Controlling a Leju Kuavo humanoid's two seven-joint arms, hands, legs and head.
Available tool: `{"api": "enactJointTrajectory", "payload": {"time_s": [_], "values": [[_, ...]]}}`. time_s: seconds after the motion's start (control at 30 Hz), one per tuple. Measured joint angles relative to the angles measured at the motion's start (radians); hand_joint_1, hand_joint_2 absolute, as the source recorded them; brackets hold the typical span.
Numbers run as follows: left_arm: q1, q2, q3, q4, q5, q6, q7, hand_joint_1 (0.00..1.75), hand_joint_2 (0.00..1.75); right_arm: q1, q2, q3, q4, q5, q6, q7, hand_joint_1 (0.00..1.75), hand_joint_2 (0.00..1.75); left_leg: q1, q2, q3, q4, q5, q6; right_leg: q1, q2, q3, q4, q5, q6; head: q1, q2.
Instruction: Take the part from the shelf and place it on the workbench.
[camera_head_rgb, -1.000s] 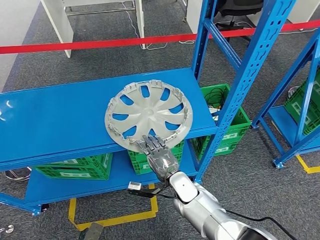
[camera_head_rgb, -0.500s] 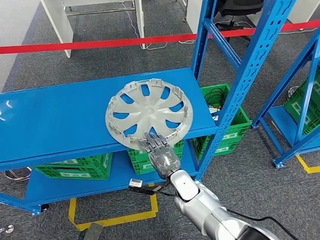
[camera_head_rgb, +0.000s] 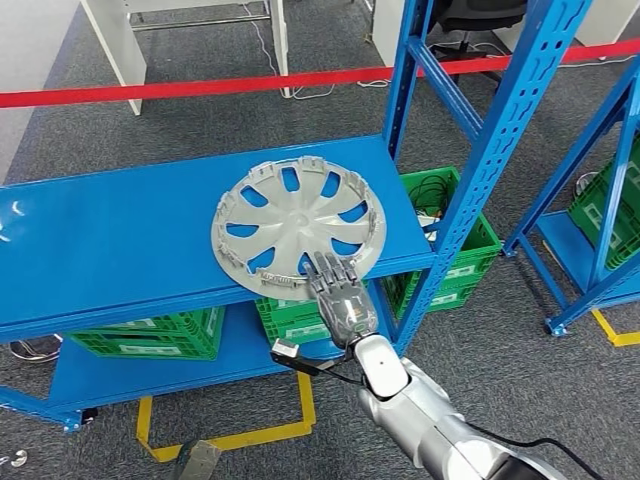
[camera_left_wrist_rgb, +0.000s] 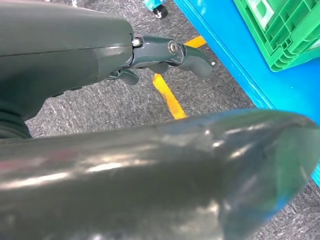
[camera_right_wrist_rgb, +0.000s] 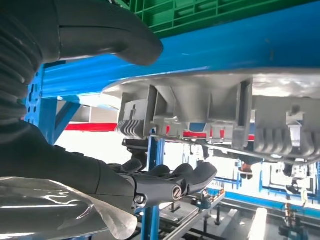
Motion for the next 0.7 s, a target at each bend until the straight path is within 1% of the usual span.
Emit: {"api": "enactJointTrajectory", "payload": {"time_s": [0.4, 0.7], "values": [[0.001, -0.003, 0.000, -0.002, 0.000, -0.003, 0.000, 0.00, 0.00, 0.010, -0.013, 0.001, -0.023, -0.008, 0.000, 0.009, 0.00, 1.75, 0.000, 0.000, 0.000, 0.000, 0.000, 0.000, 0.000, 0.000, 0.000, 0.000, 0.000, 0.000, 0.000, 0.000], [0.009, 0.004, 0.000, -0.002, -0.002, -0.015, 0.007, 0.00, 0.00, 0.007, -0.011, -0.002, 0.016, -0.008, 0.000, -0.028, 0.00, 1.75, 0.000, 0.000, -0.001, 0.000, 0.000, 0.000, 0.000, -0.001, 0.000, 0.000, 0.000, 0.000, 0.000, 0.000]]}}
